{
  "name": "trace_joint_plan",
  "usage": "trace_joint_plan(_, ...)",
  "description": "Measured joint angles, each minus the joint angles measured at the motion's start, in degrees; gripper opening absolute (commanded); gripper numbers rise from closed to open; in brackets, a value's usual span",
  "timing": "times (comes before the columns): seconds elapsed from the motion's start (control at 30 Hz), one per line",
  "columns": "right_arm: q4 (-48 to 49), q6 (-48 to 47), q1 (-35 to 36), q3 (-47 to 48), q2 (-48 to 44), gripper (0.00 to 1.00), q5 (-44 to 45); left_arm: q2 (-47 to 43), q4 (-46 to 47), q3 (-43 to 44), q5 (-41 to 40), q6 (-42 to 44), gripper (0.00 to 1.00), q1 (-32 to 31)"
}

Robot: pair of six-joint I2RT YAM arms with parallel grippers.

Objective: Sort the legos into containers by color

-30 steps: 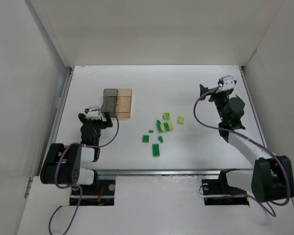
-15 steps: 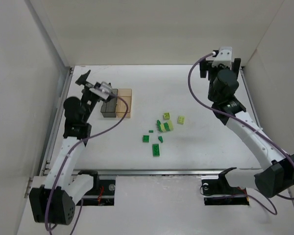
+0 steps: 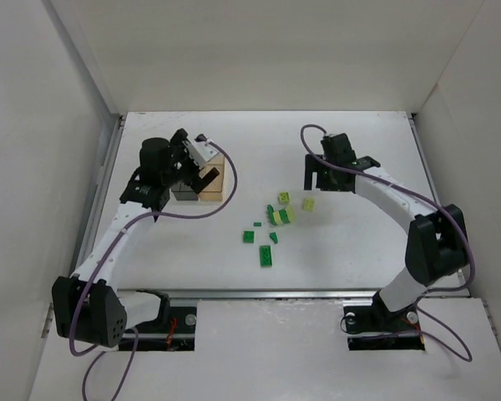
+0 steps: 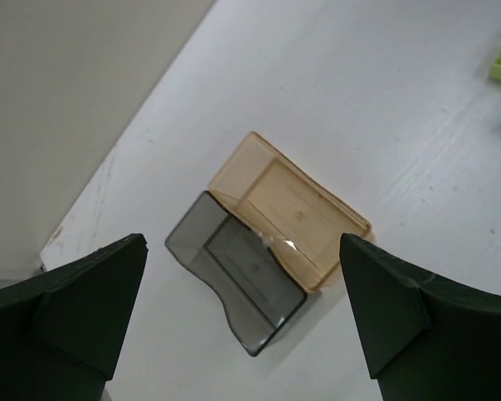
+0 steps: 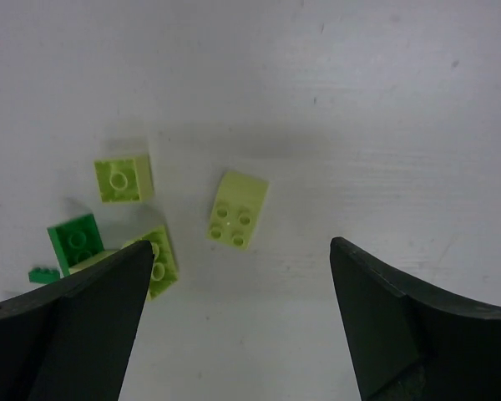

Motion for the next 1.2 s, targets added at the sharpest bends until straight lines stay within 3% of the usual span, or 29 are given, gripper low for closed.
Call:
trace_joint_plan(0.47, -2.6, 5.8, 0.0, -1.5, 8.3, 0.81, -7.4, 9.0, -15.2, 1.0, 5.4, 16.8, 1.0, -11.7)
trace_joint_plan(0.77, -1.5, 6.7, 0.0, -0.9, 13.1, 0.66, -6.5, 9.8, -14.7, 0.9, 3.7, 17.4, 1.0, -14.0)
trace_joint_plan(0.9, -1.6, 6.7, 0.2, 1.4, 16.0, 0.44, -5.6, 9.6, -13.1, -0.2, 2.1, 16.6, 1.0, -13.9)
trace_joint_plan(0.93, -1.6, 6.6, 0.2, 1.8, 16.3, 0.25, -5.2, 9.4, -12.9, -0.7, 1.7, 16.3, 1.0, -13.9)
trace_joint_plan(1.03, -1.8, 6.9, 0.4, 2.2, 16.3, 0.0, -4.3, 8.4, -11.8, -2.5, 0.1, 14.6, 1.0, -13.9)
trace_joint_plan(1.2, -3.3, 5.4, 0.9, 5.7, 16.3, 0.0, -3.8, 6.0, -6.9, -5.9, -5.0, 7.5, 1.0, -13.3)
